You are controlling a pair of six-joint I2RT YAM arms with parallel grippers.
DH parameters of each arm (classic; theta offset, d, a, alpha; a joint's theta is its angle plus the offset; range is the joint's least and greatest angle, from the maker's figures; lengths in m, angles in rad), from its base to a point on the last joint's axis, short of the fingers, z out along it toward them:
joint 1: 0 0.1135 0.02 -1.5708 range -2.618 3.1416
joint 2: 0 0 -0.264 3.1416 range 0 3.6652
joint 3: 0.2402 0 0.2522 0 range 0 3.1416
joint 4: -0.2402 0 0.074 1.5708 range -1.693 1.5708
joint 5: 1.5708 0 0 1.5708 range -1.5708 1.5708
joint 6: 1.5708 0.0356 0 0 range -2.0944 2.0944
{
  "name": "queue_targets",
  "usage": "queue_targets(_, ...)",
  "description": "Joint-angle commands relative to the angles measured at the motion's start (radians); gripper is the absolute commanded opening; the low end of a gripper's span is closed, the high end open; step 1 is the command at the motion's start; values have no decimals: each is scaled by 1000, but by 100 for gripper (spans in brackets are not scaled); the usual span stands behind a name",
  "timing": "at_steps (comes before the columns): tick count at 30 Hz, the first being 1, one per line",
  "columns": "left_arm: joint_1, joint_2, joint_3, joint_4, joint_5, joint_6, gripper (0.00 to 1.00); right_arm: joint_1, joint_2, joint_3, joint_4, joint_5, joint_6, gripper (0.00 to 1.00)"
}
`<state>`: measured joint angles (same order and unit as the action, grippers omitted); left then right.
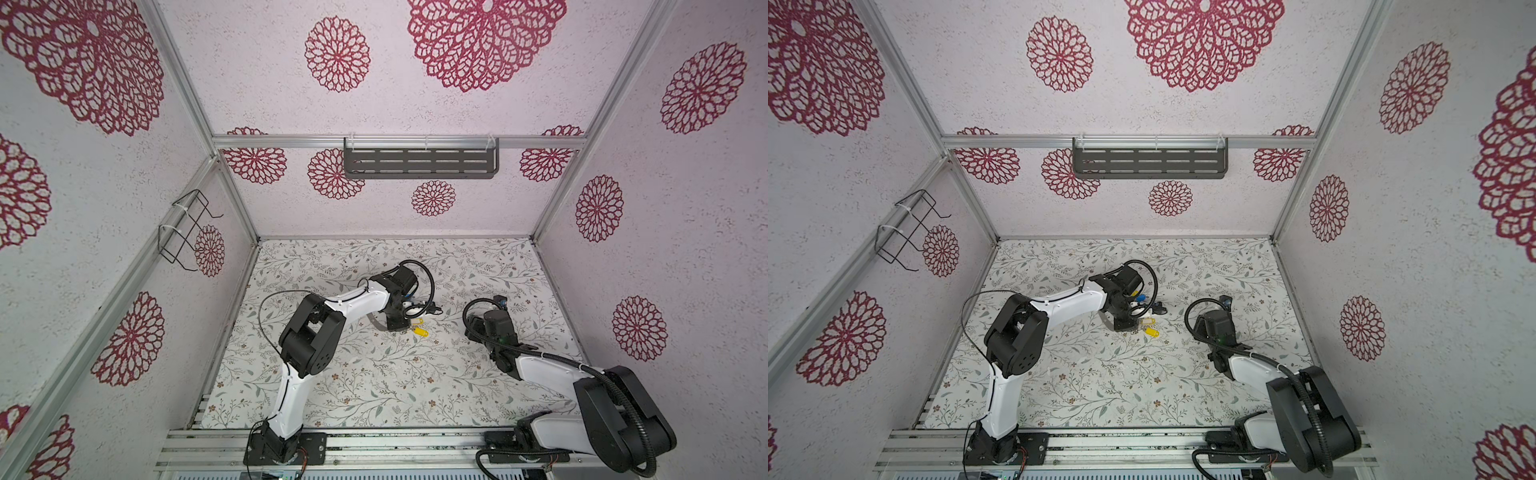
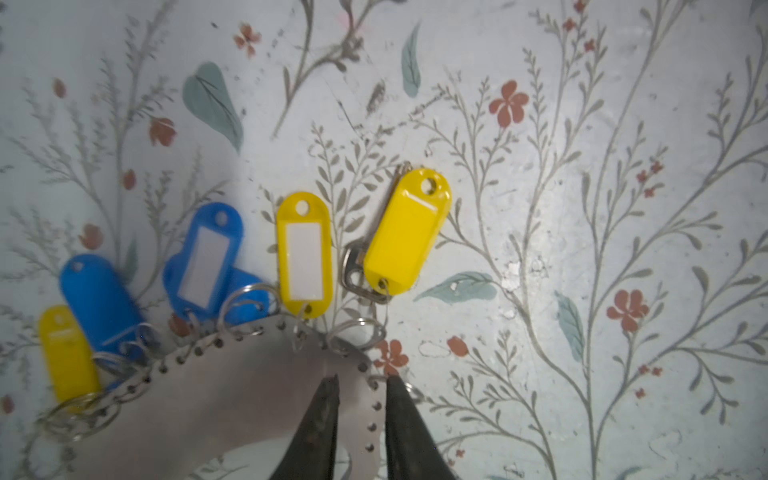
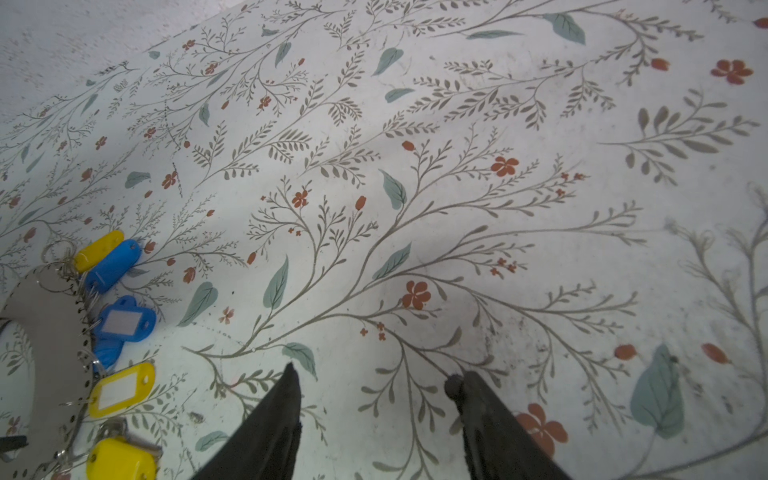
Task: Remove the keys from the keyring
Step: 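Lower the left gripper onto the ring's edge and close on it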
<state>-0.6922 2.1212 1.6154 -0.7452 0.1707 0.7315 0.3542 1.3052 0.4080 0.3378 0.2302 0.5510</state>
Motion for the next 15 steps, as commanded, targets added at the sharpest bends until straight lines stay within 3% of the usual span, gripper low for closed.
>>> queue_targets(1,-6,9,42,5,12,23,24,-3,1,22,-1,-9,9,63)
queue_targets(15,-18,66,80,-32,39,24,23,-4,1,25,-1,-22,8,63)
